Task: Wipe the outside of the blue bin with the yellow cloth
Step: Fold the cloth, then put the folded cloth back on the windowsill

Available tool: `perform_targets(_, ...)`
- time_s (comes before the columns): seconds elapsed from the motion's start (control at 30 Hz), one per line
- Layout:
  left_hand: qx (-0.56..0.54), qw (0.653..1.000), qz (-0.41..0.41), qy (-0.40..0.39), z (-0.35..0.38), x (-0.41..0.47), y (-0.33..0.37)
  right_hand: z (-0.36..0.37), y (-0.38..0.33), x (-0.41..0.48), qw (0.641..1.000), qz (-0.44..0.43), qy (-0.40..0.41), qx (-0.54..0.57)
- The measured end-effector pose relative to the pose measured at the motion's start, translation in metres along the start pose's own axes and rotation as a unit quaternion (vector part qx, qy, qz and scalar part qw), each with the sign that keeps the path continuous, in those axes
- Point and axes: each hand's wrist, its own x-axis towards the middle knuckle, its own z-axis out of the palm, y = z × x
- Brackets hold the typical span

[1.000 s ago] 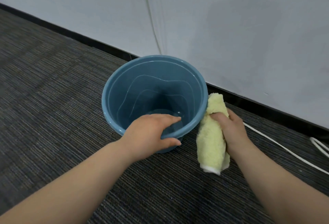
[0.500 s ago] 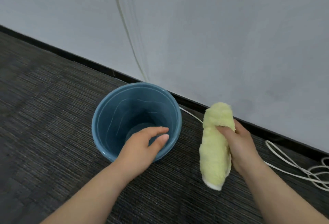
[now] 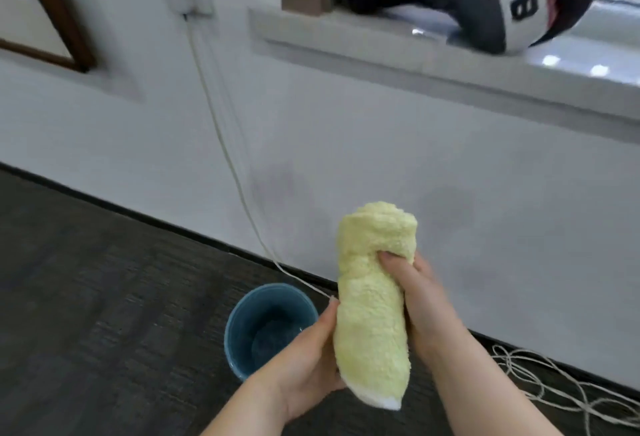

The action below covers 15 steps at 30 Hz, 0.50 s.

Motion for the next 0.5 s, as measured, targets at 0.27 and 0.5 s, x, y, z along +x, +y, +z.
perform_targets(0.27, 0.121, 0.970, 0.176, 0.114, 0.071, -0.093, 0.113, 0.051, -0.121, -0.070, 0.996, -0.091, -0.024, 0.002)
perform_targets(0.5, 0.333, 0.882, 0.275, 0.189, 0.110, -0.114, 0.161, 0.030, -0.179, -0.112, 0.993, -0.104, -0.053, -0.033)
